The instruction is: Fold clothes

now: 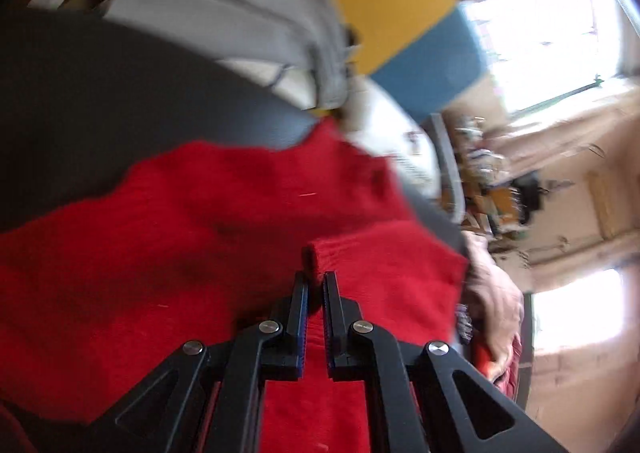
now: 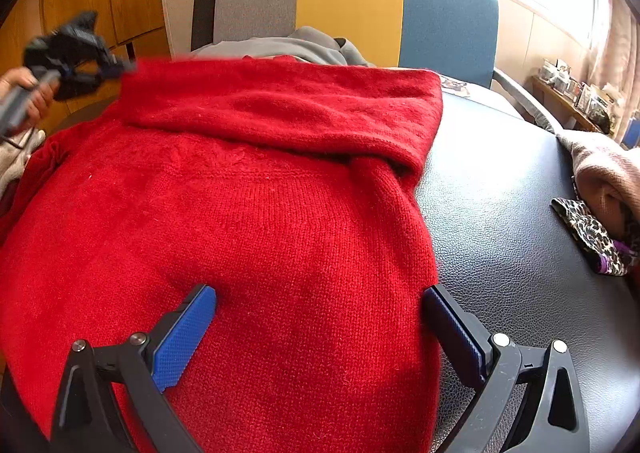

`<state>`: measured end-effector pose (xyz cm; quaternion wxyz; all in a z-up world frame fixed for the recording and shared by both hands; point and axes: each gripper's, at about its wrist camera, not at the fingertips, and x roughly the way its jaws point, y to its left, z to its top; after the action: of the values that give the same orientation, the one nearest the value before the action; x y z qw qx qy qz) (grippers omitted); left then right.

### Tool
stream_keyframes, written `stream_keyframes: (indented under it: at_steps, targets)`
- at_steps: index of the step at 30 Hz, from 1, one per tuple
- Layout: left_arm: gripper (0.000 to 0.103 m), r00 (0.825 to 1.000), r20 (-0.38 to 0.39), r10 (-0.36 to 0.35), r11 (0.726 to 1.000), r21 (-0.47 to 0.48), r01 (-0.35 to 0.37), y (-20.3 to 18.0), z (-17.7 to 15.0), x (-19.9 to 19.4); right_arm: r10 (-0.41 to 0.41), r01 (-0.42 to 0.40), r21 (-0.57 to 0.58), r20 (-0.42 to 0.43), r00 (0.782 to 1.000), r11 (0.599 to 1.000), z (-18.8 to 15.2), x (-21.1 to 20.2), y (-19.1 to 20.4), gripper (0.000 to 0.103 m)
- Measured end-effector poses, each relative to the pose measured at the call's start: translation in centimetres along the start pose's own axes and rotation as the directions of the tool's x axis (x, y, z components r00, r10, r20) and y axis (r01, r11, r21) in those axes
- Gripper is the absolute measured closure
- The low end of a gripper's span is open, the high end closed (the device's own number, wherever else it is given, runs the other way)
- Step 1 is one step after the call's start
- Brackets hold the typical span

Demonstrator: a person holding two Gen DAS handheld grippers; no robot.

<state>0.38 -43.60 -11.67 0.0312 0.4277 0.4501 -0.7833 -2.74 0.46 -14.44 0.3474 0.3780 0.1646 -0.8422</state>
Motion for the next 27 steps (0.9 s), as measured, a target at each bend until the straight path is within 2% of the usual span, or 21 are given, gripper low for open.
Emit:
stream_keyframes:
  at_steps: [2, 4, 5, 6, 9, 11, 14, 15, 16, 17, 21, 23, 25, 27]
  targets:
    - [0.089, 1.0, 0.025, 0.003, 1.0, -0.001, -0.003, 0.7, -0.2, 0.5, 0.002, -0.002, 0.001, -0.001, 1.0, 1.0, 0.0, 0.0, -0.1, 0.0]
    - [0.072, 0.999, 0.031, -0.026, 1.0, -0.017, 0.026, 1.3, -0.5, 0.5, 0.003, -0.003, 0.001, -0.001, 1.0, 1.0, 0.1, 0.0, -0.1, 0.0]
    - [0.067, 0.999, 0.035, -0.031, 0.999, -0.017, 0.031, 1.4, -0.6, 0.6, 0.004, -0.004, 0.003, 0.0, 1.0, 1.0, 0.1, 0.0, -0.2, 0.0]
    - [0.056, 0.999, 0.04, -0.005, 1.0, 0.012, 0.004, 1.3, -0.7, 0.7, 0.006, -0.006, 0.004, 0.0, 1.0, 1.0, 0.0, 0.0, -0.2, 0.0]
    - [0.052, 0.996, 0.05, 0.069, 0.988, 0.136, -0.075, 0.1, -0.6, 0.8, 0.006, -0.006, 0.004, 0.001, 1.0, 1.0, 0.0, 0.0, -0.1, 0.0]
    - [0.049, 0.998, 0.034, 0.059, 0.983, 0.174, -0.064, -0.4, -0.4, 1.3, 0.007, -0.007, 0.004, 0.001, 1.0, 1.0, 0.0, 0.1, -0.2, 0.0]
    - [0.05, 0.998, 0.023, 0.051, 0.978, 0.201, -0.055, -1.3, -0.5, 2.1, 0.008, -0.008, 0.004, 0.0, 1.0, 1.0, 0.1, 0.1, -0.3, 0.0]
    - [0.058, 0.999, 0.021, 0.038, 0.979, 0.198, -0.042, -1.6, -0.6, 2.2, 0.009, -0.009, 0.004, 0.0, 1.0, 1.0, 0.1, 0.1, -0.4, 0.0]
    - [0.083, 0.999, 0.025, 0.047, 0.979, 0.196, -0.051, -1.8, -0.7, 2.5, 0.009, -0.009, 0.003, 0.0, 1.0, 1.0, 0.2, 0.2, -0.4, 0.0]
    - [0.093, 0.998, 0.028, 0.062, 0.979, 0.193, -0.067, -1.9, -0.7, 2.6, 0.009, -0.009, 0.003, -0.001, 1.0, 1.0, 0.2, 0.2, -0.4, 0.0]
    - [0.096, 0.999, 0.037, 0.035, 0.987, 0.154, -0.041, -1.8, -1.4, 1.9, 0.012, -0.012, 0.003, -0.007, 1.0, 1.0, 0.2, 0.3, -0.4, 0.0]
    - [0.096, 0.997, 0.067, -0.048, 0.992, 0.117, 0.04, -2.3, -1.8, 0.2, 0.016, -0.016, 0.005, -0.015, 1.0, 1.0, 0.4, 0.3, -0.5, 0.0]
    - [0.096, 0.983, 0.107, -0.151, 0.984, 0.108, 0.14, -3.6, -1.9, -1.9, 0.037, -0.037, 0.007, -0.028, 0.999, 0.999, 0.6, 0.3, -0.7, 0.0]
    - [0.096, 0.971, 0.129, -0.202, 0.973, 0.136, 0.184, -5.5, -2.0, -3.7, 0.075, -0.074, 0.027, -0.029, 0.997, 0.997, 1.0, 0.0, -1.2, 0.0]
